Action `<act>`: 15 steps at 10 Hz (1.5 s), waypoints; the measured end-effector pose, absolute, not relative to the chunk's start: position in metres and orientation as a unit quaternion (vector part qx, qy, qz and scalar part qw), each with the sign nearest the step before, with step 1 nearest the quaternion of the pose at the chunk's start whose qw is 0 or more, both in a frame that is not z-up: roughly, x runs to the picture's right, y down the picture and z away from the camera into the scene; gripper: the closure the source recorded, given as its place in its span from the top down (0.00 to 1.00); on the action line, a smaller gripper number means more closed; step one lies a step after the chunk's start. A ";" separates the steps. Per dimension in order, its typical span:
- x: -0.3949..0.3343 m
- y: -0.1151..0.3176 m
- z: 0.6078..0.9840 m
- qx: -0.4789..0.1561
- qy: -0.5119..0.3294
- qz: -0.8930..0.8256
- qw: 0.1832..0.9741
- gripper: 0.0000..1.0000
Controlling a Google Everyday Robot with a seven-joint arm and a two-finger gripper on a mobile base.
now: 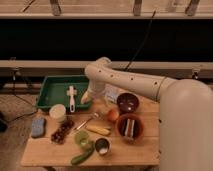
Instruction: Place banana in plastic cup
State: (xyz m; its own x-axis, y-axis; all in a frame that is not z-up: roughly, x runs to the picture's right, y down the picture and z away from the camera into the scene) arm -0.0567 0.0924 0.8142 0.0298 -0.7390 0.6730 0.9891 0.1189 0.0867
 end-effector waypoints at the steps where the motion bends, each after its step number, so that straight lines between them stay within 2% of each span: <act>1: -0.057 0.092 0.814 -0.210 -0.298 -0.630 0.686 0.80; 15: -0.059 0.100 0.821 -0.225 -0.305 -0.632 0.676 0.80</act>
State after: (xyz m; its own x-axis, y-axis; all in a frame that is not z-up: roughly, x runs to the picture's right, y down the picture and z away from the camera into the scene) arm -0.0586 0.0998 0.8207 0.0142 -0.7170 0.6969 0.9916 0.0995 0.0821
